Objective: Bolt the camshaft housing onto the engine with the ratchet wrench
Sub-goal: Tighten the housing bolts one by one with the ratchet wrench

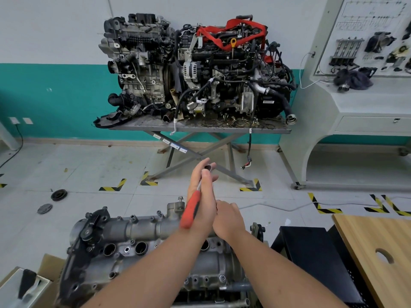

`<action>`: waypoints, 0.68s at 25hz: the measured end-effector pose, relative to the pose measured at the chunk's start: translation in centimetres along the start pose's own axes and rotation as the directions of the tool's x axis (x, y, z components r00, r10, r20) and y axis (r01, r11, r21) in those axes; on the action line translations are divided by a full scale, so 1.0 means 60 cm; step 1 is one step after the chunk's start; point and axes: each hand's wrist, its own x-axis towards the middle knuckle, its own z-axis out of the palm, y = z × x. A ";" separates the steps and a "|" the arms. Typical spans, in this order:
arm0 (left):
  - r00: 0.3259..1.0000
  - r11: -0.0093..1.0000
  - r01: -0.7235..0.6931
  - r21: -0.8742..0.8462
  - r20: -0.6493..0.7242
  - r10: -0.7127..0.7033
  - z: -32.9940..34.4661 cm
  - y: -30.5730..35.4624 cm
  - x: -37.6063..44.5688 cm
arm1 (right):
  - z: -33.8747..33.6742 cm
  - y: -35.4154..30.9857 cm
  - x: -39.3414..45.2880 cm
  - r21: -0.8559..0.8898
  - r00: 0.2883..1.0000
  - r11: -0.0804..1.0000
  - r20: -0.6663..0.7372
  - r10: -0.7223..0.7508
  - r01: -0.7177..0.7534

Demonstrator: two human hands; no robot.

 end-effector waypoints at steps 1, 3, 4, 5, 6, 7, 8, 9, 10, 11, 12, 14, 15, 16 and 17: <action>0.995 0.993 0.090 -0.073 -0.025 -0.092 0.003 0.003 0.006 | 0.000 0.001 -0.001 -0.018 1.000 1.000 0.007 -0.001 0.001; 0.947 0.904 0.308 -0.296 0.003 -0.321 -0.001 0.010 0.021 | -0.003 -0.002 -0.003 -0.073 1.000 0.997 0.007 -0.009 0.010; 0.916 0.845 0.381 -0.376 0.031 -0.399 -0.006 0.014 0.028 | -0.003 -0.002 -0.003 -0.089 1.000 0.996 0.006 -0.017 0.017; 0.900 0.813 0.416 -0.408 0.056 -0.433 -0.012 0.017 0.034 | -0.002 -0.002 -0.002 -0.097 1.000 0.995 0.001 -0.020 0.020; 0.892 0.804 0.434 -0.405 0.072 -0.446 -0.015 0.020 0.039 | -0.001 -0.002 -0.002 -0.105 1.000 0.994 -0.001 -0.021 0.020; 0.888 0.804 0.447 -0.391 0.086 -0.452 -0.018 0.022 0.042 | -0.001 -0.001 -0.001 -0.107 1.000 0.994 -0.004 -0.021 0.021; 0.882 0.804 0.463 -0.373 0.104 -0.460 -0.020 0.024 0.046 | 0.000 0.000 -0.001 -0.103 1.000 0.994 -0.008 -0.024 0.023; 0.872 0.803 0.487 -0.344 0.134 -0.471 -0.023 0.027 0.051 | 0.001 0.001 -0.001 -0.101 1.000 0.995 -0.011 -0.023 0.022; 0.858 0.806 0.514 -0.294 0.173 -0.484 -0.028 0.031 0.056 | 0.001 0.001 -0.001 -0.095 1.000 0.995 -0.018 -0.023 0.021; 0.836 0.810 0.544 -0.218 0.218 -0.503 -0.033 0.036 0.064 | 0.001 0.000 -0.001 -0.090 0.999 0.996 -0.022 -0.024 0.021; 0.809 0.814 0.569 -0.117 0.257 -0.528 -0.039 0.041 0.072 | 0.001 0.000 -0.001 -0.088 0.999 0.996 -0.025 -0.025 0.023; 0.747 0.803 0.589 0.093 0.316 -0.585 -0.049 0.054 0.088 | 0.001 0.000 -0.001 -0.097 0.999 0.995 -0.025 -0.027 0.024; 0.725 0.795 0.578 0.185 0.331 -0.604 -0.052 0.060 0.096 | 0.002 0.000 -0.001 -0.100 0.999 0.995 -0.027 -0.028 0.025; 0.716 0.792 0.550 0.266 0.339 -0.611 -0.054 0.065 0.103 | 0.001 0.000 -0.001 -0.103 0.999 0.994 -0.028 -0.030 0.027; 0.719 0.794 0.509 0.333 0.342 -0.605 -0.054 0.069 0.108 | 0.001 0.000 0.000 -0.102 0.999 0.994 -0.029 -0.030 0.027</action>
